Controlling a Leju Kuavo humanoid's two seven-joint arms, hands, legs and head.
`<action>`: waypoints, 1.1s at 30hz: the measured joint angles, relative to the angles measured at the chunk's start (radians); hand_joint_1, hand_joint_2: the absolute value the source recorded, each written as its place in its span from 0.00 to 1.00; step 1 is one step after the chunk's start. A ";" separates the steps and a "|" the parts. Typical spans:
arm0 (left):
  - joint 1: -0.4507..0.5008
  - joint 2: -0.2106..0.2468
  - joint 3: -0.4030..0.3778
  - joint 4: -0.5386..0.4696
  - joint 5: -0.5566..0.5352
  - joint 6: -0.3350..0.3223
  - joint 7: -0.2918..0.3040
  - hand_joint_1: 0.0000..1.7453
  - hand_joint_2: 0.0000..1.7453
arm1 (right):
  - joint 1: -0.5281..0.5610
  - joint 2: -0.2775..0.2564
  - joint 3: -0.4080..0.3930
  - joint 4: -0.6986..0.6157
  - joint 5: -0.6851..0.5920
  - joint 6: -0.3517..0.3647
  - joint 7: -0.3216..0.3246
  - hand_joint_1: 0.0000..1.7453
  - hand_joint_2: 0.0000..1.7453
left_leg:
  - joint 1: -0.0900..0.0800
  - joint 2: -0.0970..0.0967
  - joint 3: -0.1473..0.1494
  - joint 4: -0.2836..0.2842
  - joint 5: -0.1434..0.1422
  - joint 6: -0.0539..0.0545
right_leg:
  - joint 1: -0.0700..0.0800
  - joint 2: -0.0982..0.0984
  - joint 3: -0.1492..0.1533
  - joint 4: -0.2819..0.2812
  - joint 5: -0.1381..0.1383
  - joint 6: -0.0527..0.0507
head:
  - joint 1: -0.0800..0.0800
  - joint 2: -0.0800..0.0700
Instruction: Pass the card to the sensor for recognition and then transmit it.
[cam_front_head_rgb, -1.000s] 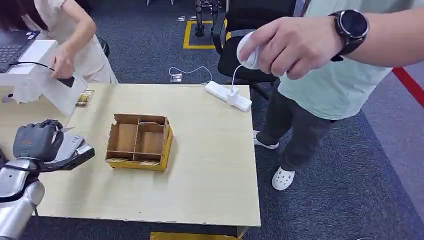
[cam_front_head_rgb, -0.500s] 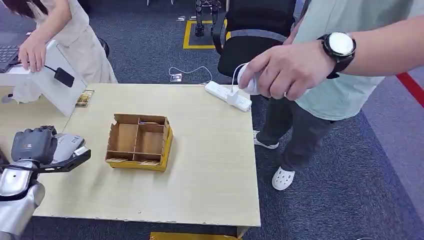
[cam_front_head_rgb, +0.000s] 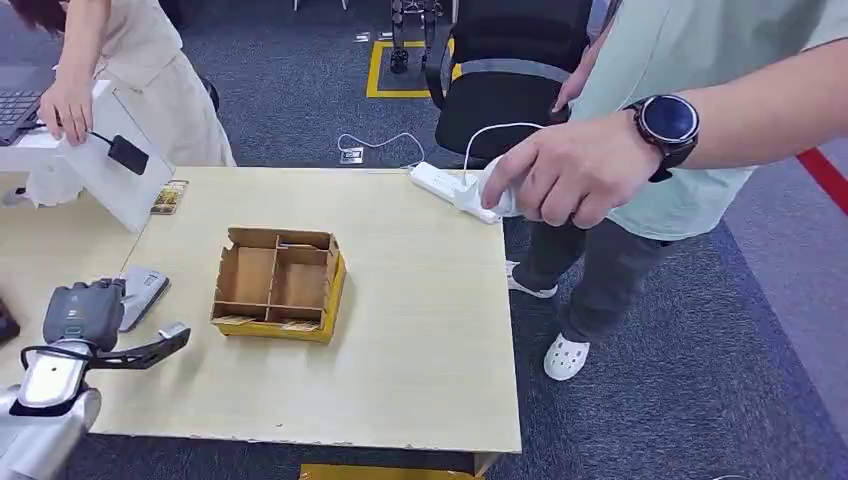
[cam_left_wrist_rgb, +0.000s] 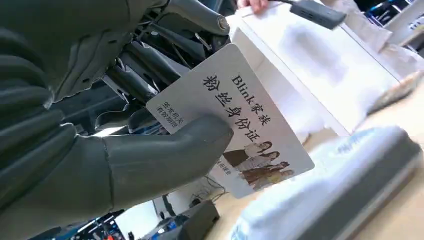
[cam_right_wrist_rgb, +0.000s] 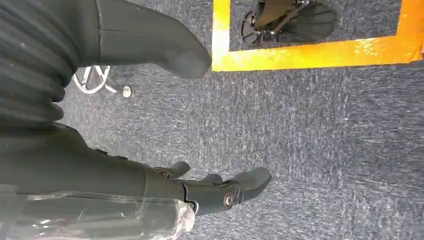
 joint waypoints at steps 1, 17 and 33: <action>0.000 -0.002 0.000 0.006 -0.001 0.000 0.000 1.00 1.00 | -0.001 0.000 0.000 0.000 0.000 0.000 0.000 0.00 1.00 | 0.000 0.000 0.000 0.000 0.000 0.000 | 0.000 0.000 0.000 0.000 0.000 0.000 | 0.000 0.000; 0.000 -0.004 0.000 0.041 -0.001 0.009 0.000 1.00 1.00 | -0.005 0.000 -0.008 -0.001 0.005 -0.001 -0.006 0.00 1.00 | 0.000 0.000 0.000 0.000 0.000 0.000 | 0.000 0.000 0.000 0.000 0.000 0.000 | 0.000 0.000; 0.000 -0.006 0.000 0.059 0.035 -0.128 -0.019 1.00 1.00 | -0.006 0.000 -0.018 -0.001 0.026 -0.001 -0.006 0.00 1.00 | 0.000 0.000 0.000 0.000 0.000 0.000 | 0.000 0.000 0.001 0.000 0.000 0.000 | 0.000 0.000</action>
